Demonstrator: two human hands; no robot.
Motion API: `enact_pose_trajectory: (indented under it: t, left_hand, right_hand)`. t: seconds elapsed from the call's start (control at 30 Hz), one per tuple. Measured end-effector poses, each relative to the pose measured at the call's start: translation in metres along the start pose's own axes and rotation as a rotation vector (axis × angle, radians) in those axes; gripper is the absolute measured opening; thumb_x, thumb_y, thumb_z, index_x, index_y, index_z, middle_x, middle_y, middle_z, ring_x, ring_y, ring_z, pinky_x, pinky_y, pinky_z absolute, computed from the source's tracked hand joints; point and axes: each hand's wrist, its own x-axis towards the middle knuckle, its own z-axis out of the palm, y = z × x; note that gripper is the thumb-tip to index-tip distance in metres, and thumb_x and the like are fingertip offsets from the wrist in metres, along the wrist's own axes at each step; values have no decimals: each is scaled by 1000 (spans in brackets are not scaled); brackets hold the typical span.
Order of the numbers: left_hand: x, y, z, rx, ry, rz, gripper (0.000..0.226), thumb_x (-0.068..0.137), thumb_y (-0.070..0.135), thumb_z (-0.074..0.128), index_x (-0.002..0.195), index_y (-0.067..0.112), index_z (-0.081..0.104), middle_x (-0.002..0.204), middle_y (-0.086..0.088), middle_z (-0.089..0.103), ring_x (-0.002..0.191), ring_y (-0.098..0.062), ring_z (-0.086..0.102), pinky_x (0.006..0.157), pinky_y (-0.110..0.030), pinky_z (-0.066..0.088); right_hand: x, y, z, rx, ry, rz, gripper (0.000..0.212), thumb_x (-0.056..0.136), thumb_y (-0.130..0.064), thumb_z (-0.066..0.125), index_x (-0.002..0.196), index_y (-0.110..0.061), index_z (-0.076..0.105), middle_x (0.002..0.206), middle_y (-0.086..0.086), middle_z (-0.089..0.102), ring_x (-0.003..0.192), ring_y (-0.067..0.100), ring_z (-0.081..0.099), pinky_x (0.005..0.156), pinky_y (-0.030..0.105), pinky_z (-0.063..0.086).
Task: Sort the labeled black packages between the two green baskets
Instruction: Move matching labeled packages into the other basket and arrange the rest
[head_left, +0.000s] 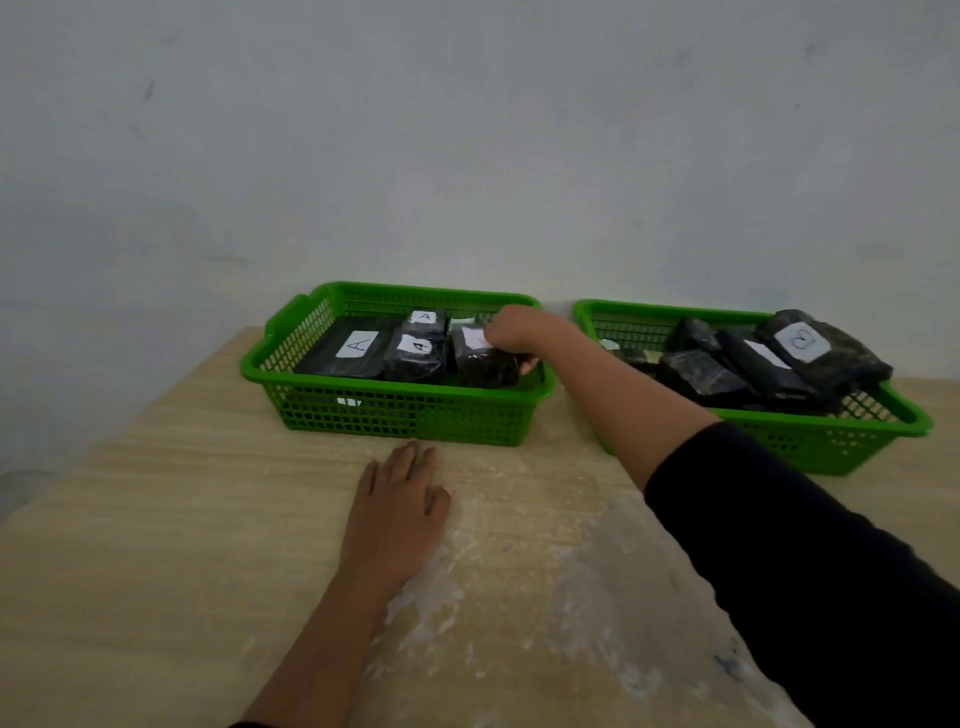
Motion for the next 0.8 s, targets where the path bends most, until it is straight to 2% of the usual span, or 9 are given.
enact_pose_trajectory:
  t: [0.07,0.2,0.3,0.37,0.43,0.5,0.57,0.67,0.8]
  left_hand:
    - [0,0,1,-11,11,-5,55,98,36,29,150,24,19,161,3,12,147,-10,7,122,-36,0]
    - [1,2,2,-20,35,-11,55,96,36,30,149,24,21,159,4,15,146,-10,11,122,-37,2]
    - [1,2,2,-24,34,-10,56,96,37,30,149,24,19,159,4,15,146,-11,10,123,-37,1]
    - [1,2,3,-19,27,-15,56,97,37,30,150,24,18,159,4,14,146,-11,9,123,-37,1]
    - [2,3,2,-7,30,-18,56,97,36,29,150,23,18,159,3,14,146,-12,9,123,-38,1]
    - [2,3,2,-6,28,-21,56,97,36,30,150,24,18,159,3,15,146,-12,10,123,-38,2]
    - [2,3,2,-9,26,-22,56,97,36,30,150,24,18,159,4,15,146,-11,10,123,-38,2]
    - [1,3,1,-9,27,-18,56,96,36,30,150,24,18,159,4,15,146,-10,9,123,-37,1]
    - [1,3,2,-11,37,-23,56,96,36,31,150,24,19,158,4,17,146,-10,11,123,-37,2]
  right_hand:
    - [5,-6,10,-145,-8,21,30,97,-7,33,112,6,56,111,28,60,54,23,47,50,29,42]
    - [23,-2,35,-173,29,29,29,93,-7,41,65,-4,46,96,19,60,69,24,53,66,32,46]
    - [37,10,46,-31,101,50,32,94,-13,47,64,-5,44,89,15,53,67,23,51,60,28,41]
    - [40,16,43,142,93,67,31,96,-23,49,74,-1,50,92,17,52,69,26,55,59,27,43]
    - [39,18,36,334,-21,85,41,95,-31,51,111,7,52,113,20,54,85,28,63,62,30,52]
    - [37,19,30,352,-164,81,67,89,-34,61,140,2,36,140,16,43,117,29,55,87,35,54]
    - [35,19,28,274,-263,49,87,83,-34,69,149,-5,22,145,13,40,126,27,47,101,38,48]
    - [32,20,34,3,-279,-21,103,85,-31,65,152,-21,-14,155,14,30,133,33,43,107,41,41]
    - [35,22,45,-37,-109,-94,94,84,-25,66,153,-13,4,152,14,36,131,32,44,108,40,39]
